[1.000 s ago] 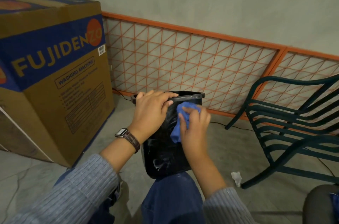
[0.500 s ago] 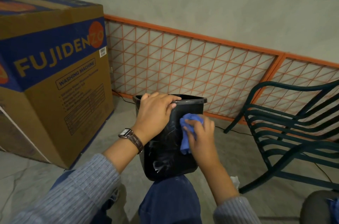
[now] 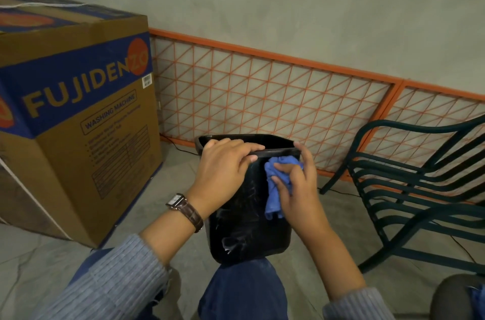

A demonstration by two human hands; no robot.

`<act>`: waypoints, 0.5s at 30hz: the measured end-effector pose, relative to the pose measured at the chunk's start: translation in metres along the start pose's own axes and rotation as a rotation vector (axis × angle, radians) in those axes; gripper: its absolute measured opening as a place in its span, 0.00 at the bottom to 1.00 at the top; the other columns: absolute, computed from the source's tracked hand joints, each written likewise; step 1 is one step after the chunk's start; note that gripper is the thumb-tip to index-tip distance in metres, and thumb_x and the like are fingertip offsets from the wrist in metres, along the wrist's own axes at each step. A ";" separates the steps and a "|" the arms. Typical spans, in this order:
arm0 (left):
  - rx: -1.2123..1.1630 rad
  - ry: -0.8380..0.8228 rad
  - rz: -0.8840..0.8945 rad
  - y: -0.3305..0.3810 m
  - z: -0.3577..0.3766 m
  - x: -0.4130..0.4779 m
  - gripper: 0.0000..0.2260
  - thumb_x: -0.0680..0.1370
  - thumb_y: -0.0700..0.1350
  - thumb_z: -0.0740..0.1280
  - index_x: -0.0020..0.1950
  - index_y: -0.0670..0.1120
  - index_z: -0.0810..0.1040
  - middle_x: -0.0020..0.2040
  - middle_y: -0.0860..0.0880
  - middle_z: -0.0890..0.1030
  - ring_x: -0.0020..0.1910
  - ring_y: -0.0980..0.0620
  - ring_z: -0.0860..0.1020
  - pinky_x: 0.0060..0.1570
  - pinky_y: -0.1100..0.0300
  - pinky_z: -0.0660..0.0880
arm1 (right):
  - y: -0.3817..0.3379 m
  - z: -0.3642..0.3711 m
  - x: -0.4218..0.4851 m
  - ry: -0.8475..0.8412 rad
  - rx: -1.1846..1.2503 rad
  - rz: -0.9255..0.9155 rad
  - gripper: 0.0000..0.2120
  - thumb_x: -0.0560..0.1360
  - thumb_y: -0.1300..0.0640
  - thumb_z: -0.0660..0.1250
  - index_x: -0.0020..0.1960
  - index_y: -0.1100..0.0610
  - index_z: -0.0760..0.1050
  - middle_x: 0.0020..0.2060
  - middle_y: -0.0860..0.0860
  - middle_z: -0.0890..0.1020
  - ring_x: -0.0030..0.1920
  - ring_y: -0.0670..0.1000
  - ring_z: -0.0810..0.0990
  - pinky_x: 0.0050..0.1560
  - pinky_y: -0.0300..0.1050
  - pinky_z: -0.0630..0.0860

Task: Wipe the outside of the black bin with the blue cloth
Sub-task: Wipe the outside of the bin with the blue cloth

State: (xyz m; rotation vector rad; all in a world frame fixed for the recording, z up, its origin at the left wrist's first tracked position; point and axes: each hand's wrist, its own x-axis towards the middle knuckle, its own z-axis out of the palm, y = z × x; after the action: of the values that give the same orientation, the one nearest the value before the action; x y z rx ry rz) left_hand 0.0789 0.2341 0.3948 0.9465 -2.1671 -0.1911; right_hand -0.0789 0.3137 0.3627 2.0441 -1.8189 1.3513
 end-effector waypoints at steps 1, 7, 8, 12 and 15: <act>-0.010 0.001 0.003 0.002 -0.001 -0.001 0.12 0.78 0.49 0.61 0.60 0.58 0.76 0.47 0.58 0.80 0.48 0.59 0.74 0.48 0.63 0.57 | -0.002 -0.007 0.002 -0.031 -0.006 -0.001 0.12 0.75 0.61 0.66 0.55 0.49 0.69 0.71 0.48 0.56 0.69 0.41 0.57 0.65 0.24 0.53; -0.040 -0.037 0.049 0.008 -0.011 -0.007 0.13 0.77 0.55 0.61 0.61 0.59 0.74 0.45 0.58 0.80 0.45 0.59 0.75 0.47 0.63 0.66 | 0.007 -0.027 -0.001 -0.191 -0.025 0.001 0.09 0.76 0.57 0.64 0.56 0.56 0.71 0.69 0.45 0.57 0.69 0.42 0.56 0.63 0.29 0.53; -0.068 -0.066 0.059 0.004 -0.014 -0.006 0.13 0.76 0.56 0.62 0.60 0.59 0.74 0.42 0.60 0.79 0.44 0.59 0.75 0.49 0.61 0.65 | 0.011 -0.028 0.001 -0.214 -0.020 0.001 0.09 0.77 0.57 0.64 0.57 0.55 0.71 0.70 0.47 0.58 0.69 0.44 0.57 0.64 0.31 0.54; -0.358 -0.150 0.012 -0.030 -0.023 0.000 0.17 0.70 0.63 0.62 0.56 0.61 0.77 0.45 0.64 0.79 0.50 0.60 0.75 0.58 0.51 0.67 | 0.023 -0.036 0.006 -0.275 -0.018 0.002 0.09 0.77 0.57 0.64 0.56 0.50 0.69 0.70 0.46 0.57 0.71 0.45 0.58 0.65 0.34 0.57; -0.537 -0.178 -0.027 -0.035 -0.020 0.001 0.13 0.71 0.57 0.67 0.55 0.58 0.78 0.50 0.62 0.79 0.54 0.62 0.74 0.58 0.58 0.69 | 0.032 -0.030 0.005 -0.228 0.006 -0.002 0.10 0.76 0.57 0.64 0.56 0.50 0.70 0.70 0.46 0.58 0.71 0.43 0.58 0.66 0.26 0.54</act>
State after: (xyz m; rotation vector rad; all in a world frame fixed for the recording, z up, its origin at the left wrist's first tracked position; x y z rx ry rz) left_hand 0.1120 0.2111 0.3953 0.6644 -2.0938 -0.8505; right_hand -0.1225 0.3185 0.3690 2.2849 -1.8980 1.1654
